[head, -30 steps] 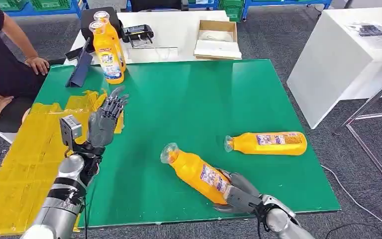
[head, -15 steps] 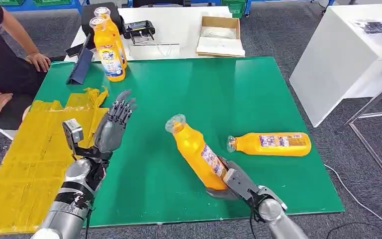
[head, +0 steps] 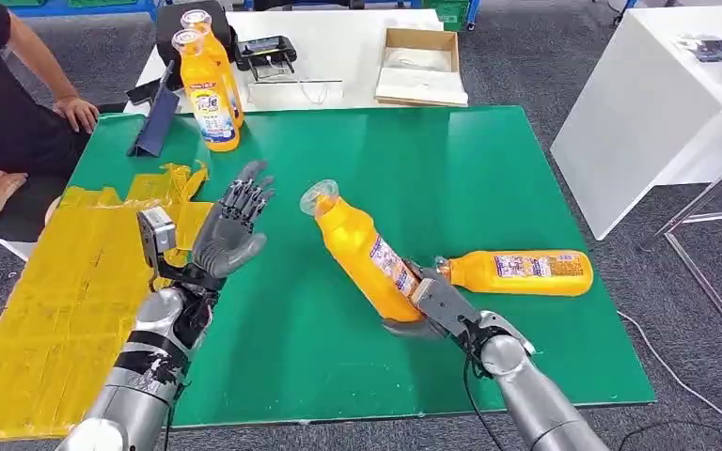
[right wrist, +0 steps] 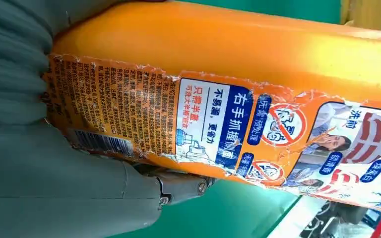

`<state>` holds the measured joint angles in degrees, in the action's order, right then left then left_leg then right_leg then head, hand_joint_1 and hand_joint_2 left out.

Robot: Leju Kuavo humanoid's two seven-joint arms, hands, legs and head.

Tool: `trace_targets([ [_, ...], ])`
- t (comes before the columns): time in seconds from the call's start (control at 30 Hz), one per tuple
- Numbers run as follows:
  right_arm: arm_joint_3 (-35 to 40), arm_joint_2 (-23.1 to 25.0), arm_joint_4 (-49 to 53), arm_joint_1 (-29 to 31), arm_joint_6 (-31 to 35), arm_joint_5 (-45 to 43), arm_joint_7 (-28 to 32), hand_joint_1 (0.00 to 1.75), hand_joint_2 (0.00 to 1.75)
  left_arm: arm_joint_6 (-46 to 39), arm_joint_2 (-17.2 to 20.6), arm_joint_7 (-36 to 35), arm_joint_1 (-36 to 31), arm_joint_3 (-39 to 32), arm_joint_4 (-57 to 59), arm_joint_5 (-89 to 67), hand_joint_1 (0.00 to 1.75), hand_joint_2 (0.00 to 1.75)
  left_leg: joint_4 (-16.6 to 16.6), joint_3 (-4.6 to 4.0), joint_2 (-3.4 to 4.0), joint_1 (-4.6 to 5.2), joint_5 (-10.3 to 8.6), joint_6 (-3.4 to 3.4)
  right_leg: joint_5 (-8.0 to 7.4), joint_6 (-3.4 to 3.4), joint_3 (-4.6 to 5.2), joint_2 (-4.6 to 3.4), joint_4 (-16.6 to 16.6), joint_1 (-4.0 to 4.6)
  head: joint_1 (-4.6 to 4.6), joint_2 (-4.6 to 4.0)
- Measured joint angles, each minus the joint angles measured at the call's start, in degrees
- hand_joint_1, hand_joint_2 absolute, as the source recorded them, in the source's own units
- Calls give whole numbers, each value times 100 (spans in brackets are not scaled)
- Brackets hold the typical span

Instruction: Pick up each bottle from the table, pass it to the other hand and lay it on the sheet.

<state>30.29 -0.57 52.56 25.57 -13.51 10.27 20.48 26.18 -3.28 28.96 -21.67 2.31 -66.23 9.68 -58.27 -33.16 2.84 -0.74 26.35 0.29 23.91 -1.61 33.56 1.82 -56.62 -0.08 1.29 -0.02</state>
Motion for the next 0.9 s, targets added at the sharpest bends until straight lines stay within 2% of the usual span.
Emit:
trace_targets([
  [0.5,443,463,-422,317,482,463,7,175,175,144,11,57,204,94,92,183,0,175,0,-20,-2,-1,-3,3,0,0,20,3,-4,1,0,0],
  [0.7,575,599,43,256,1307,1272,-273,175,175,197,24,-144,379,-20,-46,330,0,175,0,-29,-5,0,-3,3,0,0,31,7,-4,1,0,0],
  [0.9,592,643,304,253,1342,1462,-387,175,175,496,24,-365,462,-50,-118,774,0,175,0,-31,-5,1,-3,3,0,0,31,8,-4,0,0,0],
])
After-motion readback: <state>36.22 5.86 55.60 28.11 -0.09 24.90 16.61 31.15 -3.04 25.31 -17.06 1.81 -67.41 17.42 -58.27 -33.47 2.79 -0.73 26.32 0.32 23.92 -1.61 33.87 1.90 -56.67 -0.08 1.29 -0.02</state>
